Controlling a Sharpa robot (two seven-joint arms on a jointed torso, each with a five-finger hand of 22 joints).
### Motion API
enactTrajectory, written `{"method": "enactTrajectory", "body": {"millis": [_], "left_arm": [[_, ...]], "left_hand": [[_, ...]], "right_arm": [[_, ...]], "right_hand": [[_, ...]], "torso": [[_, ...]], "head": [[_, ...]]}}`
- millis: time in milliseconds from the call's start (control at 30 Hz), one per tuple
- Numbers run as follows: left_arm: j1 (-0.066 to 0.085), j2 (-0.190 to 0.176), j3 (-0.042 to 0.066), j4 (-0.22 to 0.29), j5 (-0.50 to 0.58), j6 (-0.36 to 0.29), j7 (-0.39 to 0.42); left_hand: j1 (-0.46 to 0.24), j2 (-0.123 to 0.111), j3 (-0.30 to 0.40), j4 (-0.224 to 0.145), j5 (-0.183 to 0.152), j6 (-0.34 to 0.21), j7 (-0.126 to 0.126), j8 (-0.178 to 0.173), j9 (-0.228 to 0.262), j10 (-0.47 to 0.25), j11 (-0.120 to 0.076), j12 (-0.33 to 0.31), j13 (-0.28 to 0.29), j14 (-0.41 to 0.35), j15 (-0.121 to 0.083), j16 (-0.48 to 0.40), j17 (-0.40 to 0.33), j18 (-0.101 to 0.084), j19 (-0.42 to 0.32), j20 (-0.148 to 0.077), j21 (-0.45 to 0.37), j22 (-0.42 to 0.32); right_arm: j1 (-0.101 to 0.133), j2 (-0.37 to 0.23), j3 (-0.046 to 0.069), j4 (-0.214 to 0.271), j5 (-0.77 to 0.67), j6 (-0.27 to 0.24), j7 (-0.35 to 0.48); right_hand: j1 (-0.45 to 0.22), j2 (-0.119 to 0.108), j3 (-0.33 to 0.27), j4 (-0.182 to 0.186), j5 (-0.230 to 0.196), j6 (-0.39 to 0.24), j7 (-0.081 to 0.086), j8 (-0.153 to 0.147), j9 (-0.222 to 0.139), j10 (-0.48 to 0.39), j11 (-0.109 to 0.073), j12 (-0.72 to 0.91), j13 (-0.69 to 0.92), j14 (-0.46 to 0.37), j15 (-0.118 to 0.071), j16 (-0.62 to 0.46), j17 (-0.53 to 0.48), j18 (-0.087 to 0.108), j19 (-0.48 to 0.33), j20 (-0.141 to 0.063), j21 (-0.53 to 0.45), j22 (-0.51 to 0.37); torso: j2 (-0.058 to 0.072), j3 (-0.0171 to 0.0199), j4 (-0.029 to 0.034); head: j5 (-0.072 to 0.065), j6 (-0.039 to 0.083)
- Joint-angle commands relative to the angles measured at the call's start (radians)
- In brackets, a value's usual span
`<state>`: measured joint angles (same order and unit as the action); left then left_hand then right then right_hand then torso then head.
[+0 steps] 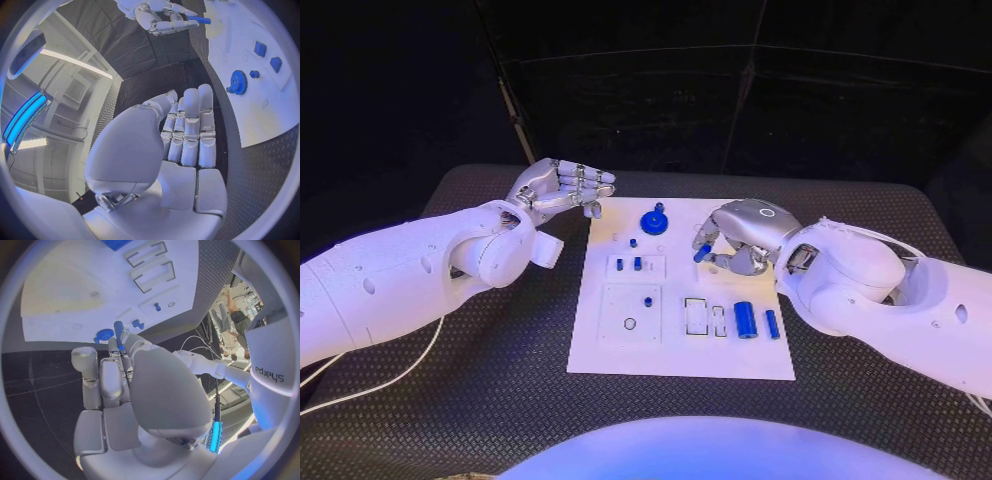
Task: Assemble the parts on the task board
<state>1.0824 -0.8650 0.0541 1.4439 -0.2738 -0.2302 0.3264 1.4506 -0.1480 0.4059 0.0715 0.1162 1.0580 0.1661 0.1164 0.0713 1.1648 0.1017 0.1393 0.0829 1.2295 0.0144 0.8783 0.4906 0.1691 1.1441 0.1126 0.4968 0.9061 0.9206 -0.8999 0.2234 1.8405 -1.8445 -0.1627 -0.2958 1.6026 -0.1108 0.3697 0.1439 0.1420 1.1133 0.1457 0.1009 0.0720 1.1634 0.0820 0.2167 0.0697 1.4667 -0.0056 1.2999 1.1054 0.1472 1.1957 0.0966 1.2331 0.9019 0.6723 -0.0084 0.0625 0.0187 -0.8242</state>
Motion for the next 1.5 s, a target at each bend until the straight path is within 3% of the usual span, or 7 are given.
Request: {"method": "enactTrajectory", "body": {"millis": [33,300,467,667,867,1100,1500], "left_arm": [[0.001,0.003,0.001,0.001,0.004,0.007,0.006],[0.0,0.009,0.001,0.001,0.004,0.008,0.006],[0.0,0.014,0.001,0.001,0.004,0.009,0.006],[0.001,0.022,0.001,0.001,0.004,0.01,0.007],[0.001,0.026,0.001,0.0,0.004,0.012,0.006],[0.001,0.029,0.001,-0.001,0.004,0.014,0.005],[0.001,0.032,0.001,-0.006,0.004,0.015,0.005]], "left_hand": [[-0.01,0.004,-0.001,-0.005,0.0,-0.002,0.005,-0.002,-0.001,-0.008,-0.002,0.006,-0.001,-0.007,0.0,-0.006,-0.001,0.013,-0.007,0.001,-0.005,-0.001],[-0.01,0.004,-0.001,-0.005,0.0,-0.002,0.005,-0.002,-0.001,-0.008,-0.002,0.006,-0.001,-0.007,0.0,-0.006,-0.001,0.013,-0.007,0.001,-0.005,-0.001],[-0.01,0.004,-0.001,-0.005,0.0,-0.002,0.005,-0.002,-0.001,-0.008,-0.002,0.006,-0.001,-0.007,0.0,-0.006,-0.001,0.013,-0.007,0.001,-0.005,-0.001],[-0.01,0.004,-0.001,-0.005,0.0,-0.002,0.005,-0.002,-0.001,-0.008,-0.002,0.006,-0.001,-0.007,0.0,-0.006,-0.001,0.013,-0.007,0.001,-0.005,-0.001],[-0.01,0.004,-0.001,-0.005,0.0,-0.002,0.005,-0.002,-0.001,-0.008,-0.002,0.006,-0.001,-0.007,0.0,-0.006,-0.001,0.013,-0.007,0.001,-0.005,-0.001],[-0.009,0.005,0.0,-0.006,0.0,-0.002,0.005,-0.002,-0.001,-0.009,-0.002,0.007,-0.001,-0.007,-0.001,-0.007,-0.002,0.013,-0.007,0.001,-0.006,-0.002],[-0.009,0.005,0.0,-0.006,0.0,-0.002,0.005,-0.002,-0.001,-0.009,-0.002,0.007,-0.001,-0.007,-0.001,-0.007,-0.002,0.013,-0.007,0.001,-0.006,-0.002]], "right_arm": [[0.001,0.013,0.005,0.023,0.032,-0.049,0.03],[-0.001,0.113,0.0,0.002,0.057,-0.024,0.063],[-0.002,0.176,-0.042,-0.013,0.06,-0.012,0.089],[-0.002,0.231,-0.109,-0.044,0.064,0.016,0.114],[-0.003,0.259,-0.145,-0.084,0.06,0.042,0.126],[-0.003,0.269,-0.156,-0.109,0.04,0.062,0.132],[-0.003,0.275,-0.158,-0.122,0.024,0.099,0.124]], "right_hand": [[-0.009,0.001,0.007,0.001,0.007,0.009,0.0,-0.001,-0.001,0.016,-0.01,-0.007,0.0,0.028,-0.004,0.007,0.002,-0.018,0.008,-0.001,0.004,0.002],[-0.023,-0.005,0.029,-0.013,0.01,0.008,0.002,-0.005,-0.002,0.017,-0.008,-0.016,0.0,0.027,-0.003,0.006,-0.003,-0.017,0.002,0.0,0.004,-0.001],[-0.029,-0.007,0.034,-0.017,0.011,0.006,0.003,-0.007,-0.002,0.016,-0.007,-0.019,0.0,0.027,-0.003,0.005,-0.004,-0.016,0.0,0.0,0.004,-0.002],[-0.041,-0.01,0.038,-0.02,0.012,0.006,0.004,-0.008,-0.002,0.016,-0.006,-0.023,0.0,0.026,-0.002,0.005,-0.006,-0.016,-0.002,0.002,0.004,-0.003],[-0.046,-0.011,0.042,-0.023,0.016,0.006,0.004,-0.009,-0.002,0.016,-0.006,-0.025,0.0,0.026,-0.001,0.005,-0.006,-0.016,-0.004,0.002,0.004,-0.004],[-0.066,-0.017,0.05,-0.035,0.045,0.007,0.003,-0.01,-0.002,0.019,-0.006,-0.031,0.001,0.025,-0.001,0.004,-0.01,-0.015,-0.008,0.003,0.004,-0.005],[-0.067,-0.016,0.051,-0.037,0.047,0.008,0.003,-0.01,-0.002,0.02,-0.006,-0.032,0.001,0.025,-0.001,0.005,-0.009,-0.015,-0.008,0.003,0.004,-0.005]], "torso": [[0.001,-0.0009,0.0005],[0.002,-0.0003,0.0003],[0.002,-0.0016,0.0028],[0.001,-0.0021,0.0013],[0.001,0.0002,-0.0024],[0.001,0.0005,0.0003],[0.001,-0.0001,-0.0016]], "head": [[0.004,-0.001],[0.015,-0.007],[0.023,-0.013],[0.032,-0.019],[0.04,-0.024],[0.039,-0.026],[0.039,-0.028]]}}
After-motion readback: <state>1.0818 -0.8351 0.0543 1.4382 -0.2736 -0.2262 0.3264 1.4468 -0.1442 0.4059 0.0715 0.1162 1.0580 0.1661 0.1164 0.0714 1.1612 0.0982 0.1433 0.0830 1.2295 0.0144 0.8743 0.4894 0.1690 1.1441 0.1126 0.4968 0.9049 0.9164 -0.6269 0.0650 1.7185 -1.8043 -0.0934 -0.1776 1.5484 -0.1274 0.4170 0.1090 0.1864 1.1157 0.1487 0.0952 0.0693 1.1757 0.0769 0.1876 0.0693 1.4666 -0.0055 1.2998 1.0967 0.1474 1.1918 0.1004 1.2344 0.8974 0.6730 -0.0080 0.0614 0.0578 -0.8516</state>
